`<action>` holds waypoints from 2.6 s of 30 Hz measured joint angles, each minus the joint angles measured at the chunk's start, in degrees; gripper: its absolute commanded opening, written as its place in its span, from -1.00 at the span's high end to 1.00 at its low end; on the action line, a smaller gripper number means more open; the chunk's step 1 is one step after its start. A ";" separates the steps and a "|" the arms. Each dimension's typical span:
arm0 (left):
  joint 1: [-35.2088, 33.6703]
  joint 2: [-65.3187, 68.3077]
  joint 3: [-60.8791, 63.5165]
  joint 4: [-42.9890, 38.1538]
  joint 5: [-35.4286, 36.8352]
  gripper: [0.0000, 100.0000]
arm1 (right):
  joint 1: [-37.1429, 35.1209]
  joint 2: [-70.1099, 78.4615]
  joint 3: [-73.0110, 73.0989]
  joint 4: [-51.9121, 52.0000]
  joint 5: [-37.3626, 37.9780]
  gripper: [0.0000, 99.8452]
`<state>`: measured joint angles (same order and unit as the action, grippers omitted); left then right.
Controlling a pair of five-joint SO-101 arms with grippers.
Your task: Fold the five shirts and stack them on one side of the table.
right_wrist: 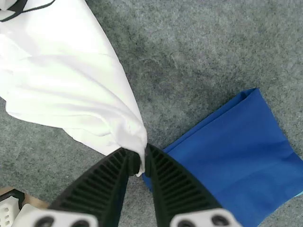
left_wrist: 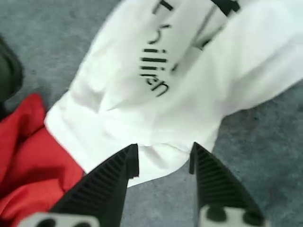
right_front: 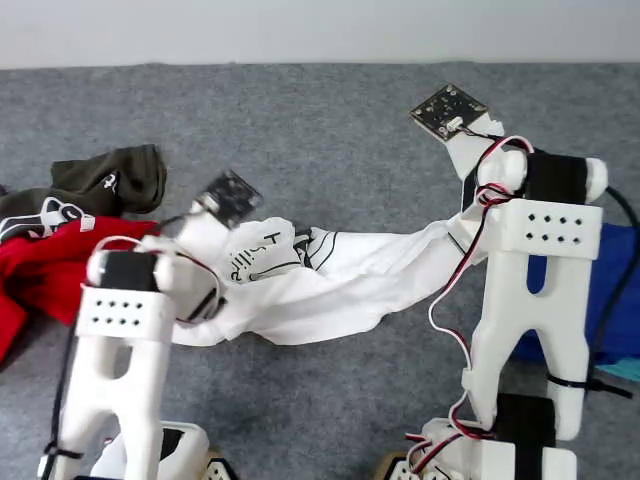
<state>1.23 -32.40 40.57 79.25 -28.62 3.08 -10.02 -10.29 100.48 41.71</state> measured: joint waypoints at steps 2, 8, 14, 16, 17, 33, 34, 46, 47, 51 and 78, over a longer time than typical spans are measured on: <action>0.97 0.00 3.16 -1.76 -0.35 0.53 | 0.00 0.00 0.00 0.00 0.00 0.98; 3.69 0.00 11.25 -7.82 -0.35 0.54 | 0.00 0.00 0.00 0.00 0.00 0.98; 5.01 0.00 16.70 -14.51 -0.35 0.75 | 0.00 0.00 0.00 0.00 0.00 0.98; 4.66 0.00 17.58 -16.70 -0.35 0.84 | 0.00 0.00 0.00 0.00 0.00 0.98; 4.22 0.00 18.02 -17.67 -0.35 0.87 | 0.00 0.00 0.00 0.00 0.00 0.98; -5.36 0.00 -1.85 -3.52 -0.79 0.97 | 0.00 0.00 0.00 0.00 0.00 0.98; -5.36 0.00 -4.92 -1.05 -0.79 0.97 | 0.00 0.00 0.00 0.00 0.00 0.98; -0.44 -0.09 -3.16 5.36 -3.43 0.52 | 0.00 0.00 0.00 0.00 -0.97 0.98; -0.44 -0.09 -0.26 3.43 -3.43 0.52 | 0.00 0.00 0.00 0.00 -0.97 0.98; -0.09 -0.09 9.23 -5.27 -3.34 0.53 | 0.00 0.00 0.00 0.00 -0.97 0.98; -0.18 21.80 -6.15 -3.08 -4.92 0.53 | -2.11 0.00 0.00 0.00 -0.97 0.98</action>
<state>1.05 -10.59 34.42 76.18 -33.54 0.97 -10.02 -10.29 100.48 40.75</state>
